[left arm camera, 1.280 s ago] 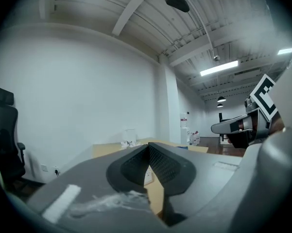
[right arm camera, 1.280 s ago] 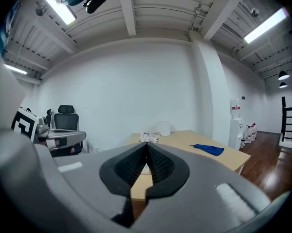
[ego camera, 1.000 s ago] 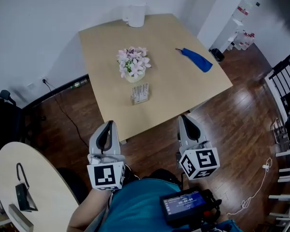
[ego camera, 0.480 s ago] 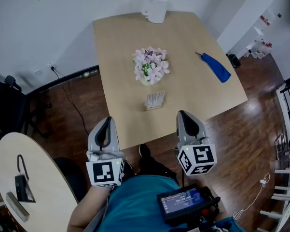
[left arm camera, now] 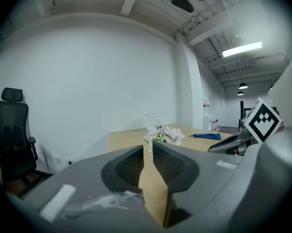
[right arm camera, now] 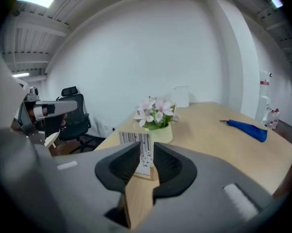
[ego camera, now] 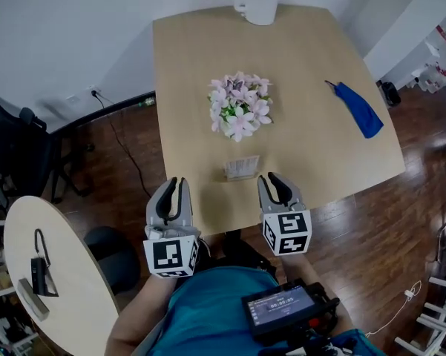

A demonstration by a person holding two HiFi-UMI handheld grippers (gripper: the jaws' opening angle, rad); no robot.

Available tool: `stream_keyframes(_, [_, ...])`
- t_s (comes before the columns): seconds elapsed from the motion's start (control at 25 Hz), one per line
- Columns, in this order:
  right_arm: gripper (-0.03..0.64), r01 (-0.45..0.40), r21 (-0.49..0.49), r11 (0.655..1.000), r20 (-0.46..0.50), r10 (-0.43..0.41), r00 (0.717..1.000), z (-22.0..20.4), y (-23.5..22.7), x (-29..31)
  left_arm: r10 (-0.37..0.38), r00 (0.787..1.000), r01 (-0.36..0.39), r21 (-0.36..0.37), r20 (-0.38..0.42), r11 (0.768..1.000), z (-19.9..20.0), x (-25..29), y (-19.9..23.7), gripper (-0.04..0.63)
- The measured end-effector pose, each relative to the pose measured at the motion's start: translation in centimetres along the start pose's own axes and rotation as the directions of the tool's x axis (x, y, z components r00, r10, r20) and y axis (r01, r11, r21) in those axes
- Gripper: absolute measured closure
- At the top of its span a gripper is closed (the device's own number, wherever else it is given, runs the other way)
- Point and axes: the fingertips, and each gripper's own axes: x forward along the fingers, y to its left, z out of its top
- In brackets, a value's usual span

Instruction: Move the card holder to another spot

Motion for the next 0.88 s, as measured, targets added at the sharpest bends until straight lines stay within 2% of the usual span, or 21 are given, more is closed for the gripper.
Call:
stream_keyframes(0.08, [0.534,-0.016,0.004,1.000,-0.044,0.016,0.999,-1.8,-0.6,1.7,0.005,1.000,-0.005,0.003,-0.030,1.000,-1.1,1.0,-0.6,0.511])
stream_keyframes(0.32, [0.506,-0.071,-0.004,0.997,-0.166,0.069,0.984,-6.5,-1.2,5.7,0.019,0.992,-0.016,0.027,-0.124,1.000,-4.4,2.6,-1.3,0.508])
stream_keyframes(0.48, [0.503,-0.108,-0.024,0.994,-0.188,0.102,0.977,-7.2,-1.0,7.2,0.012,0.988,-0.009,0.024,-0.151,1.000,-5.7,3.2,-1.2,0.508])
stream_keyframes(0.76, [0.505,-0.118,-0.020,0.993,-0.227,0.111,0.968,-8.0,-0.6,7.8,-0.008,0.985,0.017,0.052,-0.170,0.998,-6.6,2.7,-0.8,0.508])
stream_keyframes(0.88, [0.547,-0.105,-0.009,0.994,-0.229,0.100,0.968,-8.1,-0.7,7.8,-0.019,0.986,0.027,0.047,-0.166,0.999,-6.5,2.5,-0.6,0.509])
